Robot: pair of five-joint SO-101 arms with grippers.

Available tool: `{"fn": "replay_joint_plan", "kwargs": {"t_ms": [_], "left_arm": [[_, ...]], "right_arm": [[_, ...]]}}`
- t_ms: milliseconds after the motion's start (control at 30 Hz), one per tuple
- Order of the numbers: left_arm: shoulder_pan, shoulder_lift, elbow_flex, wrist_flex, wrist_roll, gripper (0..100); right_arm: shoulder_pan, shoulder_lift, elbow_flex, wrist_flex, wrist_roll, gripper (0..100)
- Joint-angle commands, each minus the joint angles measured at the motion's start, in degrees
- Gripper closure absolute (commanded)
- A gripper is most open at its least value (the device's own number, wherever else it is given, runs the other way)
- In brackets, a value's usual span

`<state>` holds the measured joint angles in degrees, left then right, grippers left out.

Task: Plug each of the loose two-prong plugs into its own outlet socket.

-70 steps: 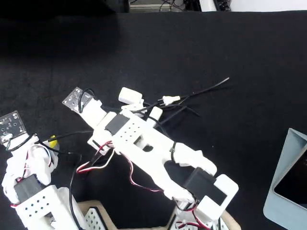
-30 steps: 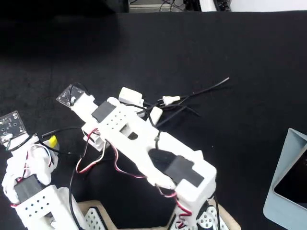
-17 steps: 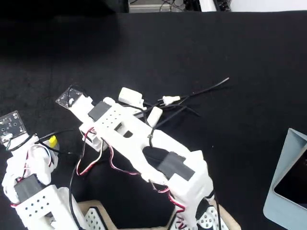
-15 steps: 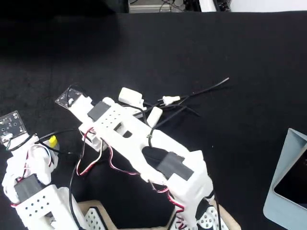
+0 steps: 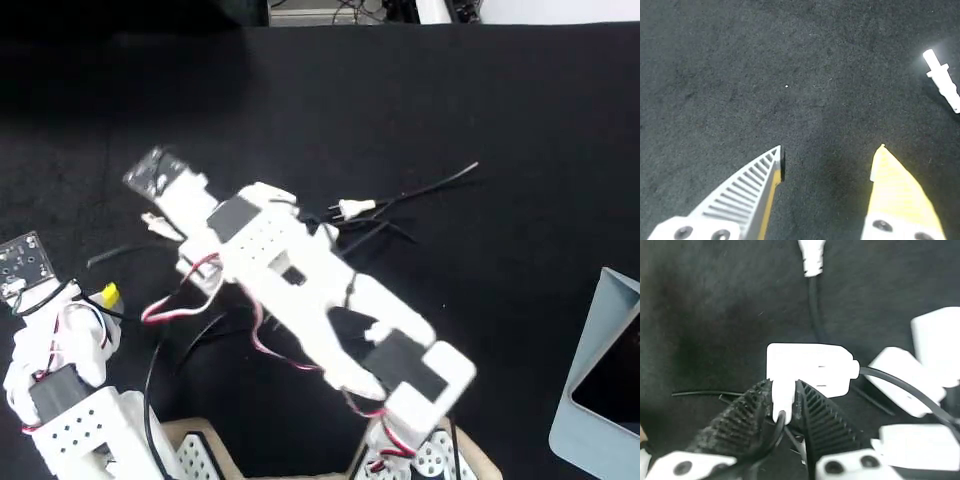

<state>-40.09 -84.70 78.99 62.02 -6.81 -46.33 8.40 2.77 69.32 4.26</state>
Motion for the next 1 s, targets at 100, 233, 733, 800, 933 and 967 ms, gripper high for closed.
{"fn": "replay_joint_plan", "kwargs": {"t_ms": [100, 233, 733, 800, 933, 967], "left_arm": [[-0.31, -0.53, -0.13, -0.97, 0.0, 71], [-0.31, -0.53, -0.13, -0.97, 0.0, 71], [-0.13, -0.53, 0.48, -1.05, 0.0, 71], [-0.13, -0.53, 0.48, -1.05, 0.0, 71], [-0.04, -0.53, 0.48, -1.05, 0.0, 71], [-0.04, -0.53, 0.48, -1.05, 0.0, 71]], "right_arm": [[6.77, -12.44, -0.04, -0.26, 0.53, 98.6], [13.27, -14.37, -0.13, -4.92, 2.99, 98.6], [30.24, 4.53, -0.84, -37.45, 5.27, 96.7], [30.24, 6.9, -2.51, -37.01, 5.1, 89.5], [29.89, 9.63, -7.16, -31.3, 5.1, 77.0], [29.8, 9.71, -8.48, -29.27, 5.1, 77.0]]}}
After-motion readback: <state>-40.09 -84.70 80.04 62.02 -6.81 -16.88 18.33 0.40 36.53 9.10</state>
